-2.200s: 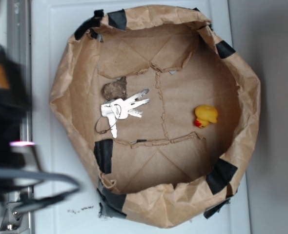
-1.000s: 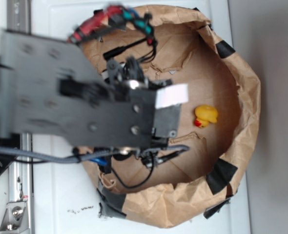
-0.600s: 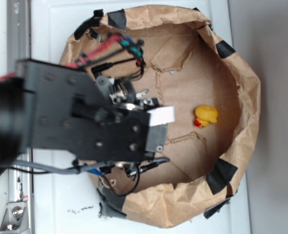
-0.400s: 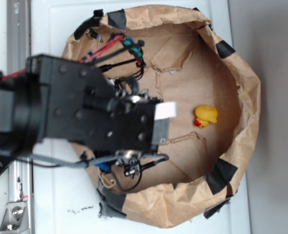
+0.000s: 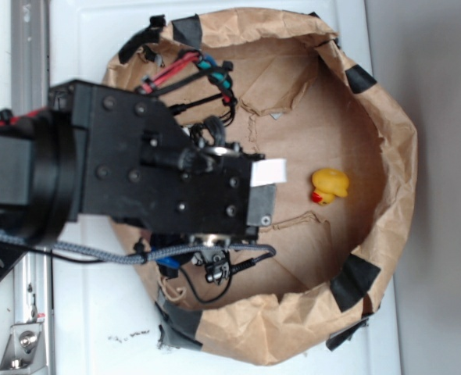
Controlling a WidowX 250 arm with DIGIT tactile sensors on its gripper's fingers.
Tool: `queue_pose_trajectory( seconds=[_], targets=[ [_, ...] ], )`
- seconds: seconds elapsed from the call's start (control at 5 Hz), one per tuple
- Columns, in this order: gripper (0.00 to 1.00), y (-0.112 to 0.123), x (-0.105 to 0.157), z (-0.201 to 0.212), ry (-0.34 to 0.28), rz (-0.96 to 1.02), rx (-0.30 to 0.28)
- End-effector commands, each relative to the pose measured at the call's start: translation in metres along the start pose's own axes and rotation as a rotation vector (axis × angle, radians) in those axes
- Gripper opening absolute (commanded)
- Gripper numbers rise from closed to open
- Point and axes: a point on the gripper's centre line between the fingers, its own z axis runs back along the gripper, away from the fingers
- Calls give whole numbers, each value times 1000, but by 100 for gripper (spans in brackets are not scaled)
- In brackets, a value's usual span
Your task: Grab the silver keys.
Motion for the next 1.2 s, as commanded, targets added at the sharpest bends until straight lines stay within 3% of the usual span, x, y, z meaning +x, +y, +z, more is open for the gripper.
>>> queue_pose_trajectory(
  seconds=[0.0,0.2,0.4,1.0],
  targets=[
    [100,2,2,-21,45,46,-51],
    [100,4,-3,-22,34,40,-63],
    [0,8,-4,-23,31,57,-72],
    [0,10,-5,-21,13,55,-70]
  ],
)
